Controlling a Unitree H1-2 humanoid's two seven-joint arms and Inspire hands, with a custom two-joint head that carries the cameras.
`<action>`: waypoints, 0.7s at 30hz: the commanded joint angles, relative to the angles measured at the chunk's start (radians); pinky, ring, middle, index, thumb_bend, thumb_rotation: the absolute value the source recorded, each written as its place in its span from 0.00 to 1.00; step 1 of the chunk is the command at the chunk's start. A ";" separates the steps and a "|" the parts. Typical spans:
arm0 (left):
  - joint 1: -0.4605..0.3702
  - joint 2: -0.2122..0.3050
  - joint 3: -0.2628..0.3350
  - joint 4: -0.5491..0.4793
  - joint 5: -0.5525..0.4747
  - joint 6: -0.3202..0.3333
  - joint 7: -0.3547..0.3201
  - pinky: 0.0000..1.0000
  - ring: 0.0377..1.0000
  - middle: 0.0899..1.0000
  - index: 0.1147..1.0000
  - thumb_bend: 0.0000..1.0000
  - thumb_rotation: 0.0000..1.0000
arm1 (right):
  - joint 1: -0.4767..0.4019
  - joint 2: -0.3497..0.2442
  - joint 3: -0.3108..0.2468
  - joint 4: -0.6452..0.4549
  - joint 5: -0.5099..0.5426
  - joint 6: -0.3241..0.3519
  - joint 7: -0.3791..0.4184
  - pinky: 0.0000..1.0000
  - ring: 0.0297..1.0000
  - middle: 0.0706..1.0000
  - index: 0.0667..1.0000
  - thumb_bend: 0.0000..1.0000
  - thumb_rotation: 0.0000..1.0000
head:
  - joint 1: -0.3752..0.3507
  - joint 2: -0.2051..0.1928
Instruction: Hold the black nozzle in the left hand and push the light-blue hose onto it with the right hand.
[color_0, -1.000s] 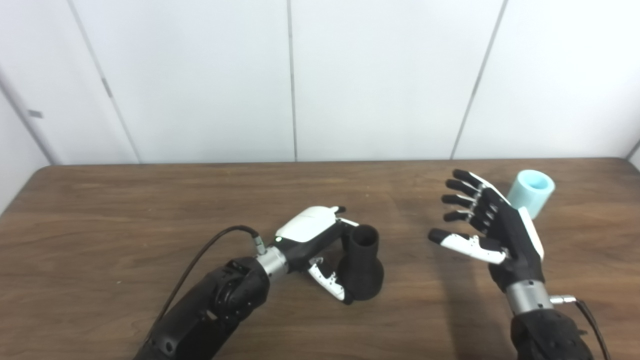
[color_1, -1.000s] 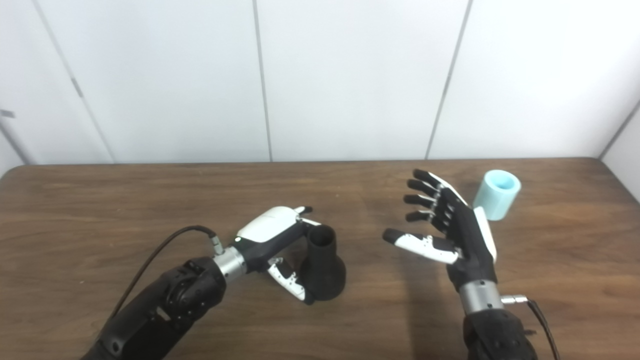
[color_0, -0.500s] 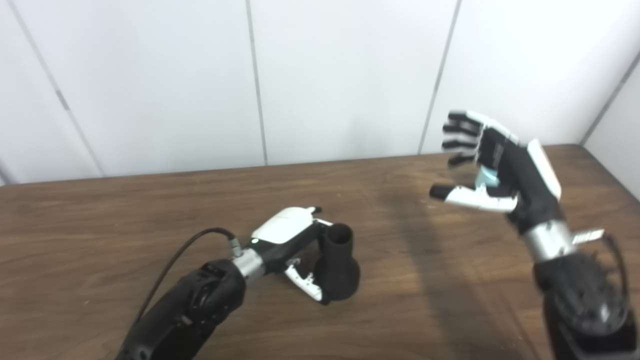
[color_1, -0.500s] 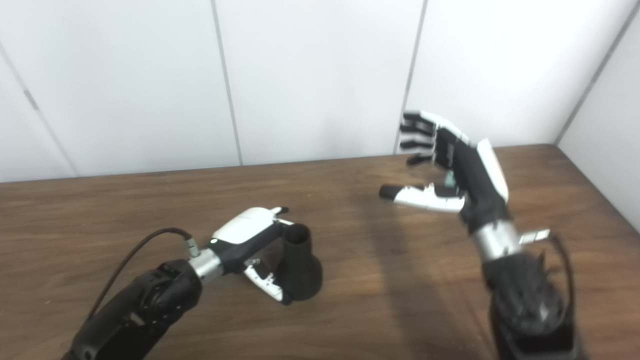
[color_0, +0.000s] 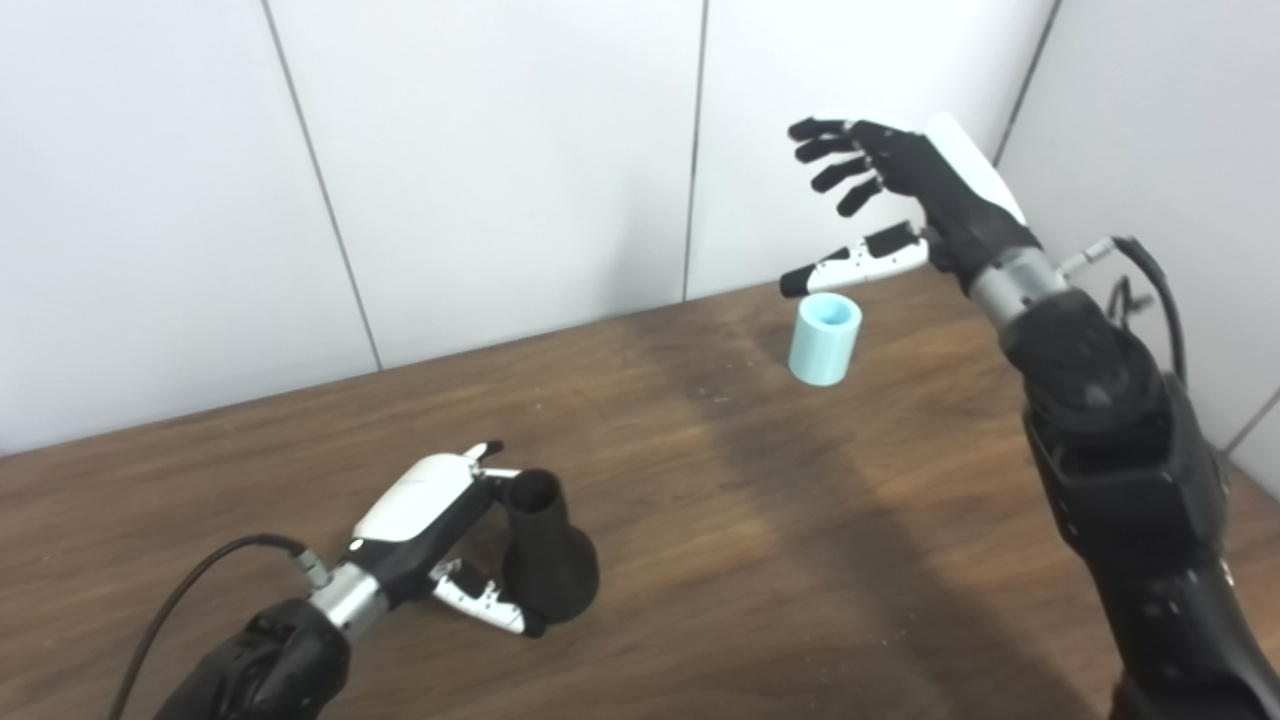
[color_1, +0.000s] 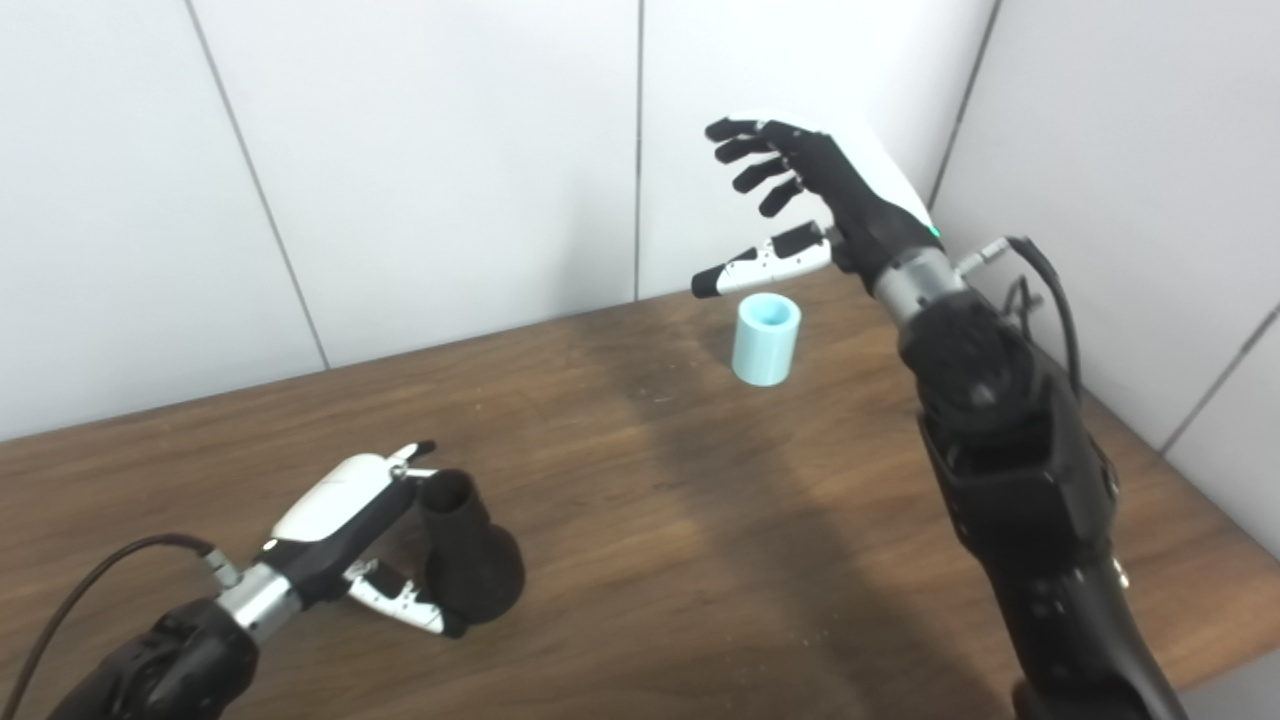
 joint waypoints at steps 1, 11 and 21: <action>0.098 0.065 -0.057 0.107 0.076 0.027 -0.110 1.00 0.59 0.43 0.42 0.53 0.00 | -0.078 -0.071 -0.015 0.029 -0.066 -0.002 0.037 0.60 0.72 0.78 0.77 0.83 0.16 | -0.001 0.000; 0.093 0.081 -0.059 0.123 0.081 -0.003 -0.111 1.00 0.59 0.42 0.42 0.53 0.00 | -0.187 -0.163 0.074 0.271 -0.141 -0.002 0.169 0.66 0.78 0.84 0.79 0.86 0.18 | -0.024 -0.017; 0.092 0.081 -0.060 0.126 0.085 -0.009 -0.108 1.00 0.58 0.42 0.42 0.53 0.00 | -0.280 -0.212 0.248 0.440 -0.157 -0.007 0.163 0.68 0.80 0.83 0.79 0.89 0.16 | -0.025 -0.014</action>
